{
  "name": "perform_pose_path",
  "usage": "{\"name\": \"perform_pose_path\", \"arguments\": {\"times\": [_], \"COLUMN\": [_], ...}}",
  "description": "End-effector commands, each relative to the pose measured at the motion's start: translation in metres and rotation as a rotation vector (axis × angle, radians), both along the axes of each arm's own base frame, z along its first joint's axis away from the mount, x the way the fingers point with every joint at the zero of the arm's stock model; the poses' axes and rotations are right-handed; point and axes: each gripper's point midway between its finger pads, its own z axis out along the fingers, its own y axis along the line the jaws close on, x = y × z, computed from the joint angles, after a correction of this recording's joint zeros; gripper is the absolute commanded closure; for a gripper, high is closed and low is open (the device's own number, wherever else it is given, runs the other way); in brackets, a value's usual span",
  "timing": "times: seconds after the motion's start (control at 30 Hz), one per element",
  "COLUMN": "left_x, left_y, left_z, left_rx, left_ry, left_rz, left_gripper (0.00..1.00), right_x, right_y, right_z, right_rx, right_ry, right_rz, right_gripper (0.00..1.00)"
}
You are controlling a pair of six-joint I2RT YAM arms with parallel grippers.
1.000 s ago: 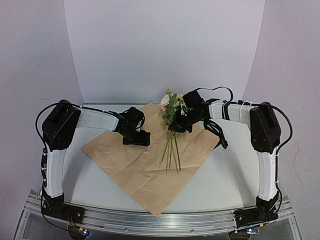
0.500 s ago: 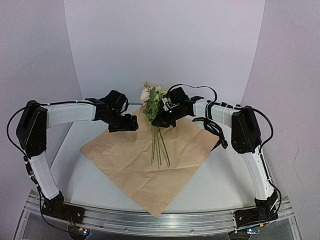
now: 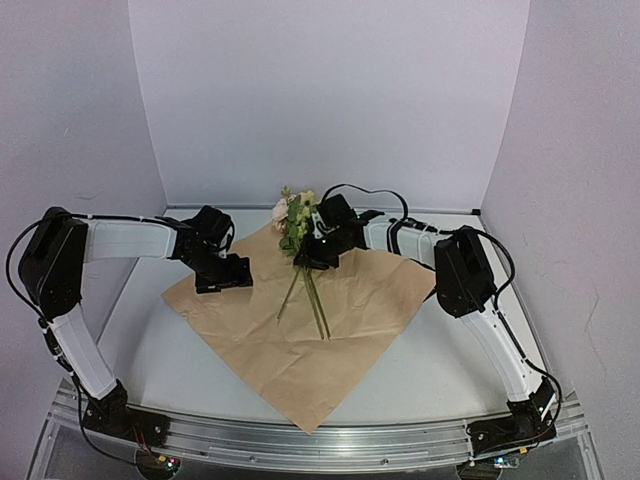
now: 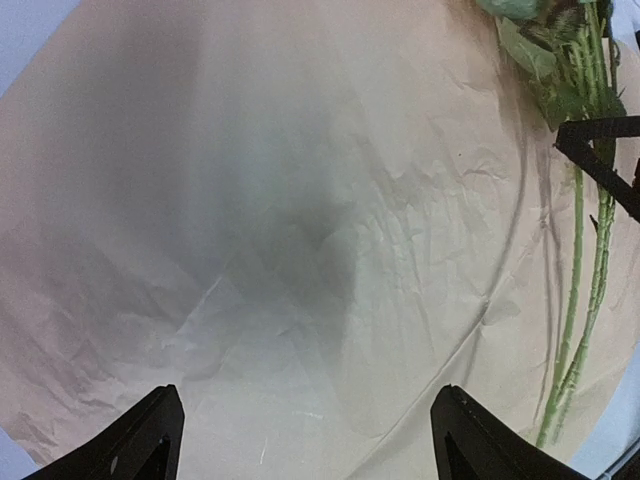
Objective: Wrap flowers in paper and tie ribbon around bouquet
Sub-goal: Place the fake flower on the flattened wrapping paper, then pick up the bottom corner of the flattened wrapping paper from the center of the board.
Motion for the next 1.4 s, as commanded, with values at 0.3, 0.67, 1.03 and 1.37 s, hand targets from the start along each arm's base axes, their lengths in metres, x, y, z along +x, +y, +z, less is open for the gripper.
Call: {"name": "perform_pose_path", "arguments": {"times": [0.3, 0.67, 1.03, 1.37], "left_x": [0.012, 0.005, -0.063, -0.135], "left_y": [-0.003, -0.017, 0.028, 0.034], "left_z": [0.005, 0.035, 0.028, -0.008], "left_rx": [-0.03, -0.174, -0.257, -0.423], "left_ry": [-0.027, -0.062, -0.001, 0.079], "left_rz": [0.0, -0.009, 0.312, 0.499], "left_gripper": [0.12, 0.13, 0.12, 0.12], "right_x": [0.002, -0.088, -0.217, -0.281], "right_y": [-0.017, -0.076, -0.13, -0.151], "right_z": [0.05, 0.086, 0.073, 0.043], "right_rx": [-0.027, -0.193, -0.373, -0.475], "right_ry": [-0.071, -0.015, -0.116, -0.212], "right_rz": [-0.054, 0.072, 0.369, 0.532], "right_gripper": [0.22, 0.13, 0.11, 0.11]}}
